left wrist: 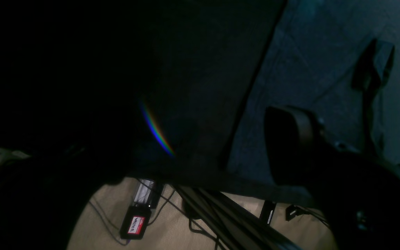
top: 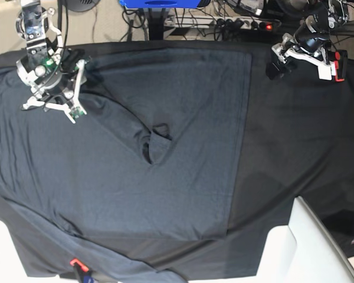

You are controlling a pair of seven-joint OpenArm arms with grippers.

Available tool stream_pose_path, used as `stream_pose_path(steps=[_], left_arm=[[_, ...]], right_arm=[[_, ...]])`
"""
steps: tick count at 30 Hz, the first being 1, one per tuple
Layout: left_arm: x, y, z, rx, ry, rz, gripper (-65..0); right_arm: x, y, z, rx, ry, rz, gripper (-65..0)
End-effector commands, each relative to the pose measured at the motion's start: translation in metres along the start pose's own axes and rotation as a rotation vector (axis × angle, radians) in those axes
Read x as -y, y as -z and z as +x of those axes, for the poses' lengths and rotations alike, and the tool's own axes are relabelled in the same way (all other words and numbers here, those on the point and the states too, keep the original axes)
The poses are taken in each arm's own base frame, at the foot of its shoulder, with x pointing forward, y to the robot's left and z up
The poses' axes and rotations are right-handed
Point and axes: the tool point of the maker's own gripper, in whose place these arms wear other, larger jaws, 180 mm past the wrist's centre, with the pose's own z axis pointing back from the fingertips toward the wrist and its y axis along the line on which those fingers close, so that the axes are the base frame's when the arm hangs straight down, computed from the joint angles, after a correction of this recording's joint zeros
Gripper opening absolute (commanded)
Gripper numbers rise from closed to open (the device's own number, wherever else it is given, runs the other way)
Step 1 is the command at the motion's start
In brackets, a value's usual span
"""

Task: Fold the T-shirt properly
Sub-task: 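Close the right gripper on the shirt corner and hold it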

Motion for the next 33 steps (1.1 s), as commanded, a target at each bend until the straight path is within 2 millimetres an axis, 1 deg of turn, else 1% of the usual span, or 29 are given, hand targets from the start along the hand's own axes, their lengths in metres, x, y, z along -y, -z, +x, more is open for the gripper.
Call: stream_pose_path(steps=[1, 4, 7, 9, 18, 20, 22, 24, 26, 28, 33], left_arm=[[0.002, -0.003, 0.009, 0.028, 0.012, -0.013, -8.7], [0.002, -0.003, 0.009, 0.028, 0.012, -0.013, -8.7], [0.002, -0.003, 0.009, 0.027, 0.010, -0.013, -8.7], [0.002, -0.003, 0.009, 0.027, 0.010, -0.013, -8.7], [0.002, -0.003, 0.009, 0.028, 0.010, -0.014, -8.7], [0.002, -0.003, 0.009, 0.028, 0.010, -0.014, -8.7], [0.002, -0.003, 0.009, 0.028, 0.010, -0.014, -8.7], [0.002, -0.003, 0.009, 0.028, 0.010, -0.014, -8.7], [0.002, -0.003, 0.009, 0.028, 0.010, -0.014, -8.7], [0.002, -0.003, 0.009, 0.028, 0.010, -0.014, -8.7], [0.002, -0.003, 0.009, 0.027, 0.010, -0.013, -8.7]], right_arm=[[0.010, -0.002, 0.007, 0.021, 0.001, -0.024, -41.0], [0.009, -0.002, 0.006, 0.014, -0.002, -0.020, -41.3], [0.012, -0.002, 0.007, -0.001, 0.001, -0.025, -41.3], [0.008, -0.001, 0.011, 0.007, 0.016, -0.019, -41.3], [-0.002, -0.001, 0.015, 0.006, 0.037, 0.000, -41.9], [-0.002, -0.001, 0.015, 0.007, 0.038, 0.001, -46.7], [-0.004, 0.000, 0.015, 0.005, 0.040, 0.005, -56.4], [-0.005, 0.005, 0.012, -0.010, 0.042, 0.012, -62.6], [-0.008, 0.011, 0.005, -0.037, 0.045, 0.027, -65.0], [-0.011, 0.015, -0.002, -0.057, 0.046, 0.038, -65.0], [-0.011, 0.014, -0.001, -0.054, 0.046, 0.037, -65.0]])
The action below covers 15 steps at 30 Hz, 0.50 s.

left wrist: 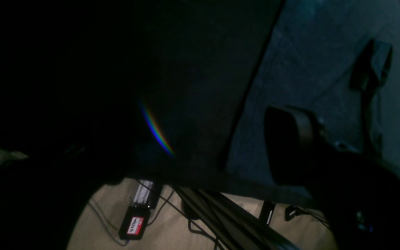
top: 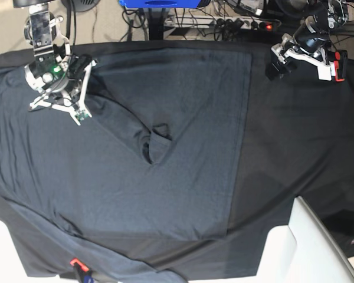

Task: Fold the T-shirt properly
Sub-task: 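Close the right gripper on the shirt corner and hold it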

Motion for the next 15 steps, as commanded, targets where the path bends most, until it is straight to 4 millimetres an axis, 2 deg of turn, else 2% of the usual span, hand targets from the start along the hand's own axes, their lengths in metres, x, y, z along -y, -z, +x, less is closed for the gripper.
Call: stream_pose_path(steps=[1, 9, 15], left_arm=[[0.001, -0.004, 0.009, 0.026, 0.013, -0.013, -8.7], [0.001, -0.004, 0.009, 0.026, 0.013, -0.013, -8.7], [0.002, -0.004, 0.009, 0.027, 0.012, -0.014, -8.7]], right_arm=[[0.005, -0.002, 0.004, 0.014, -0.001, -0.013, -65.0], [0.026, -0.021, 0.026, 0.041, -0.005, -0.075, -65.0], [0.038, -0.023, 0.037, 0.051, -0.004, -0.099, -65.0]])
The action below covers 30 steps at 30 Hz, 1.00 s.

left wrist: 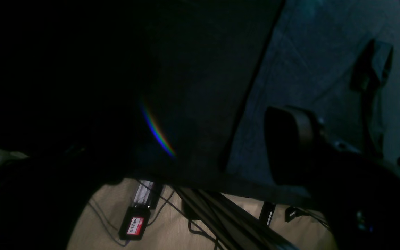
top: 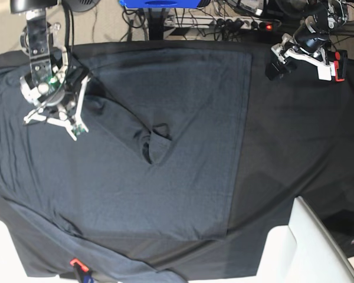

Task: Fold the T-shirt properly
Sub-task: 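Close the right gripper on the shirt corner and hold it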

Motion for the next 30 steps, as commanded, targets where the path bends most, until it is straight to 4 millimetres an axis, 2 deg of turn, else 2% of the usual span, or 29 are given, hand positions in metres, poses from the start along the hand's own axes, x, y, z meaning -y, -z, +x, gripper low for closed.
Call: stream_pose_path(steps=[1, 4, 5, 6, 11, 12, 14, 17, 20, 30], left_arm=[[0.002, -0.004, 0.009, 0.026, 0.012, -0.014, -8.7], [0.002, -0.004, 0.009, 0.026, 0.012, -0.014, -8.7], [0.002, -0.004, 0.009, 0.028, 0.012, -0.014, -8.7], [0.002, -0.004, 0.009, 0.028, 0.012, -0.014, -8.7], [0.002, -0.003, 0.010, 0.029, 0.012, -0.015, -8.7], [0.002, -0.003, 0.011, 0.030, 0.012, -0.016, -8.7], [0.002, -0.003, 0.011, 0.030, 0.012, -0.016, -8.7], [0.002, -0.003, 0.011, 0.030, 0.012, -0.016, -8.7], [0.002, -0.003, 0.011, 0.030, 0.012, -0.016, -8.7], [0.002, -0.003, 0.010, 0.029, 0.012, -0.014, -8.7]], right_arm=[[0.011, -0.004, 0.009, 0.024, 0.000, -0.027, -65.0], [0.012, -0.004, 0.003, -0.013, 0.000, -0.031, -63.9], [0.011, -0.005, 0.000, -0.027, 0.001, -0.030, -60.8], [0.012, -0.006, -0.001, -0.031, 0.001, -0.032, -56.3], [0.002, -0.021, -0.002, 0.003, -0.012, -0.031, -25.5], [0.002, -0.021, -0.001, 0.006, -0.012, -0.031, -22.4], [0.002, -0.020, -0.002, 0.004, -0.013, -0.029, -22.2], [-0.003, -0.015, -0.008, -0.018, -0.012, -0.015, -28.4], [-0.006, -0.009, -0.012, -0.035, -0.009, 0.000, -31.7], [-0.019, 0.009, -0.022, -0.041, -0.005, 0.045, -32.0]])
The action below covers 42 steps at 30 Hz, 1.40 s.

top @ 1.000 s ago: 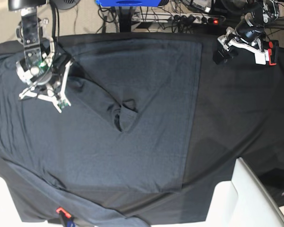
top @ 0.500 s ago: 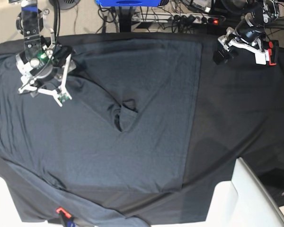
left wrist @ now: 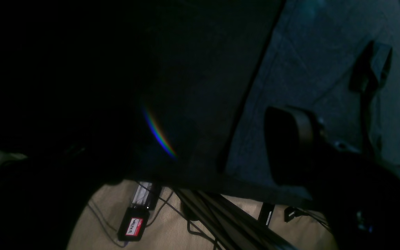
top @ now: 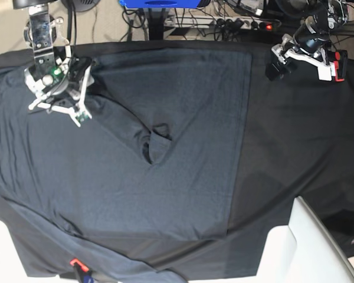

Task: Fold the T-shirt properly
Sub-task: 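Close the right gripper on the shirt corner and hold it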

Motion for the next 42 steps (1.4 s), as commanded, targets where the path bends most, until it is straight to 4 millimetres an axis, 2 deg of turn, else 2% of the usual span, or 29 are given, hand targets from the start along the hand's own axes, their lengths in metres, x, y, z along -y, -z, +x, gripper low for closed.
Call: stream_pose_path(steps=[1, 5, 13, 15, 19, 20, 27, 33, 35, 39, 42], left_arm=[[0.001, -0.003, 0.009, 0.026, 0.014, -0.010, -8.7], [0.001, -0.003, 0.009, 0.026, 0.014, -0.010, -8.7], [0.001, -0.003, 0.009, 0.026, 0.014, -0.010, -8.7], [0.001, -0.003, 0.009, 0.026, 0.014, -0.010, -8.7], [0.000, -0.003, 0.007, 0.022, 0.008, -0.008, -8.7], [-0.002, -0.003, 0.005, 0.018, 0.002, -0.006, -8.7], [-0.012, 0.002, -0.003, -0.002, -0.037, 0.009, -8.7], [-0.009, 0.003, -0.001, 0.004, -0.032, 0.004, -8.7], [-0.009, 0.003, -0.001, 0.004, -0.032, 0.004, -8.7], [-0.009, 0.003, 0.000, 0.005, -0.032, 0.003, -8.7], [-0.009, 0.003, 0.000, 0.005, -0.030, 0.004, -8.7]], right_arm=[[0.006, -0.001, 0.005, 0.018, 0.002, -0.015, -32.0], [0.004, 0.005, 0.002, 0.001, 0.006, -0.003, -32.1], [0.007, 0.005, 0.006, 0.007, 0.006, -0.007, -32.7], [0.007, 0.005, 0.006, 0.007, 0.006, -0.007, -38.4], [0.002, 0.005, 0.008, 0.007, 0.014, 0.003, -55.4], [0.002, 0.005, 0.009, 0.010, 0.014, 0.002, -56.7], [0.001, 0.004, 0.008, 0.009, 0.016, 0.003, -57.2], [0.005, -0.002, 0.006, -0.011, 0.018, -0.012, -55.7], [0.009, -0.007, 0.008, -0.013, 0.018, -0.026, -51.3], [0.012, -0.020, 0.017, 0.026, 0.013, -0.049, -38.0], [0.013, -0.021, 0.019, 0.031, 0.012, -0.051, -37.2]])
